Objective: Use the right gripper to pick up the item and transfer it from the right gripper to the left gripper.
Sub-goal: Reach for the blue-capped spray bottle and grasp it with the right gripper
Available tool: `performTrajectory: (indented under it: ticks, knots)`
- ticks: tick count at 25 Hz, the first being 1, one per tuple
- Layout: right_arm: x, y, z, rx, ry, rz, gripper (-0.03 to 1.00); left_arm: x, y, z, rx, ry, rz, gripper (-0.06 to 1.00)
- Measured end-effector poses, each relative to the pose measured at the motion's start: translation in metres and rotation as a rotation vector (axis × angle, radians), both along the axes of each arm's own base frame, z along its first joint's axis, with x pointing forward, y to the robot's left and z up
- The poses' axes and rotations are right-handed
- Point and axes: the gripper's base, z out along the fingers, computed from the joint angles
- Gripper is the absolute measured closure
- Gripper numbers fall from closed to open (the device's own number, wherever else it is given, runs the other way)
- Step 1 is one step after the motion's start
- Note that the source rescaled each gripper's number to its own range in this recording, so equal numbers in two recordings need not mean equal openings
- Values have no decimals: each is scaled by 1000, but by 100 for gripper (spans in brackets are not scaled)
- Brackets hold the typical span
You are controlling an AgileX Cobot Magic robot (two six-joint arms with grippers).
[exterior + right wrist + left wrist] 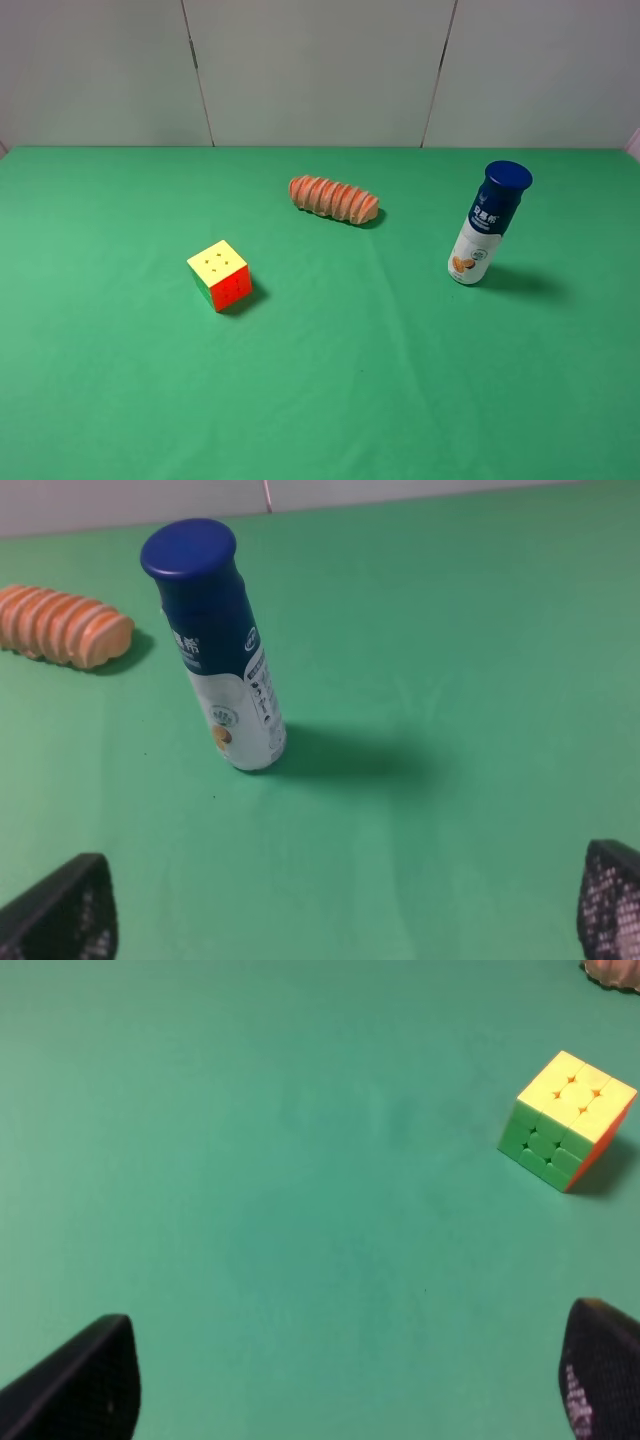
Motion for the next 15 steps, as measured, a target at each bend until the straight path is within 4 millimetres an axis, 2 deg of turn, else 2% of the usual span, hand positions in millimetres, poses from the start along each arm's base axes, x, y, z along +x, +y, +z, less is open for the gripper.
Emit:
performTrajectory:
  ticks: [15]
  knots:
    - [0,0,0,0,-1,0,-3,0,0,0,0,0,0,25]
